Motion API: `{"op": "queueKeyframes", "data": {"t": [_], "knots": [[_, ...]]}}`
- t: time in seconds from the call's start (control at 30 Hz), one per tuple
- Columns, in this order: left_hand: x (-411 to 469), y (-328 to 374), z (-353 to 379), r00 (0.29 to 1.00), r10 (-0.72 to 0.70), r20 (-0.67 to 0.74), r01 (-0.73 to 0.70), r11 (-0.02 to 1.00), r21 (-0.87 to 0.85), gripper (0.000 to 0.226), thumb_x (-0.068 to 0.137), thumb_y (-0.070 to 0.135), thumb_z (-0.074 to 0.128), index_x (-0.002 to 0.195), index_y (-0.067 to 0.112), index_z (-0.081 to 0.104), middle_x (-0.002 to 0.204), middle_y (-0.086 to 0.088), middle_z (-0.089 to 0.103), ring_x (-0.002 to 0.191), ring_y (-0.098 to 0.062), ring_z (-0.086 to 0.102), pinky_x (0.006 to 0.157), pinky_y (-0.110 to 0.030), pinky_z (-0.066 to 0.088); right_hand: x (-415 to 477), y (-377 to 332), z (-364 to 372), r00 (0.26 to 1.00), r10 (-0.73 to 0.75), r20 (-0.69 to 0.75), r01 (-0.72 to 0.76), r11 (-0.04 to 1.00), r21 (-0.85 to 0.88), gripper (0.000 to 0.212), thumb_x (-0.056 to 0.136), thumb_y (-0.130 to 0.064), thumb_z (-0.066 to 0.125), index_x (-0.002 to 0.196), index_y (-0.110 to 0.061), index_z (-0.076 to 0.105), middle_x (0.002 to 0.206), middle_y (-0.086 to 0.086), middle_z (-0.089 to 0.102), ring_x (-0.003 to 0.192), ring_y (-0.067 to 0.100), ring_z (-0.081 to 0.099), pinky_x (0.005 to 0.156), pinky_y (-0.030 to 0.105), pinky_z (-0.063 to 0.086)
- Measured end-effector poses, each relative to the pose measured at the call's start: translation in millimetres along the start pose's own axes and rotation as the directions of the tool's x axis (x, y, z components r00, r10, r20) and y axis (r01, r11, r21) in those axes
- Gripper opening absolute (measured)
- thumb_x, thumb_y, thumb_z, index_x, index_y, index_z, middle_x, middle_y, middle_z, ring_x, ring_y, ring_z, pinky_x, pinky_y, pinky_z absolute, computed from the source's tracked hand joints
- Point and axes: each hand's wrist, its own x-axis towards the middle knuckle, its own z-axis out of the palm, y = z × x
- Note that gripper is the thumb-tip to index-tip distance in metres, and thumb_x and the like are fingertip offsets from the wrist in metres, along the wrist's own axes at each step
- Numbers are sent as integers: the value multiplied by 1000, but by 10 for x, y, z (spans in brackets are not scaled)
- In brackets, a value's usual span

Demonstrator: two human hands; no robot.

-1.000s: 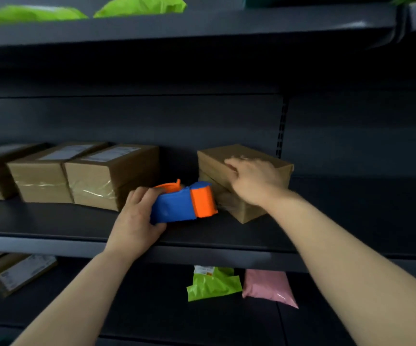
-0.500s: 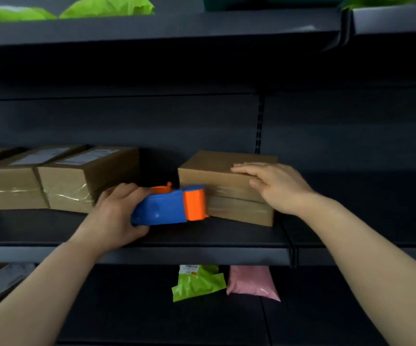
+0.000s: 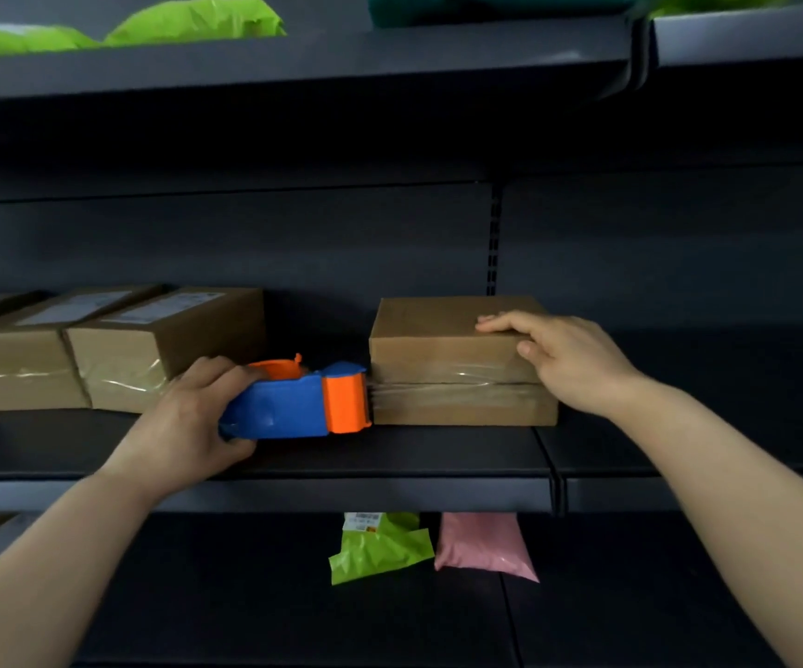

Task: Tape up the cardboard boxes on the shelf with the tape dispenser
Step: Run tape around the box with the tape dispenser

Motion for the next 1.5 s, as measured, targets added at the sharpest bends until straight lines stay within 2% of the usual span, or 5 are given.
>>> {"op": "queueKeyframes", "data": {"t": [0.13,0.37,0.6,1.27,1.5], "knots": [[-125,95,-138,996,64,-63,-57,993,101,60,66,41,58,118,11,62,94,-1,54,84,-23,52,70,-38,50,0,-16,-2,1000,-15,-16,14,999,-34,47,103,-13,38,135,-46,47,143,-21,47,131,13,44,105,30,36],[-101,52,-149,999,-25,-34,30,985,170,64,65,46,51,122,17,60,92,0,55,87,-25,52,80,-44,47,41,-50,95,995,-26,-91,20,998,-65,49,101,-6,41,136,-38,49,141,-23,48,131,9,44,99,22,36],[-17,-21,-136,989,-137,60,126,979,159,72,57,17,88,123,21,58,99,-2,57,94,-28,54,83,-48,46,34,-28,72,996,-21,-89,17,999,-45,49,100,-6,41,134,-40,51,139,-24,49,129,10,46,99,28,41],[-240,-332,-299,974,-223,39,218,971,95,63,57,14,86,110,26,55,90,9,45,90,-20,50,74,-39,44,18,66,81,995,-6,-101,14,997,78,48,100,-3,41,125,-42,56,135,-27,51,128,12,46,103,35,40],[-217,-231,-224,964,-265,25,253,941,224,60,59,21,86,109,23,55,92,5,47,95,-27,52,77,-45,45,18,65,94,994,-27,-106,37,995,92,49,99,-2,41,125,-40,57,134,-27,51,128,12,46,104,34,38]]}}
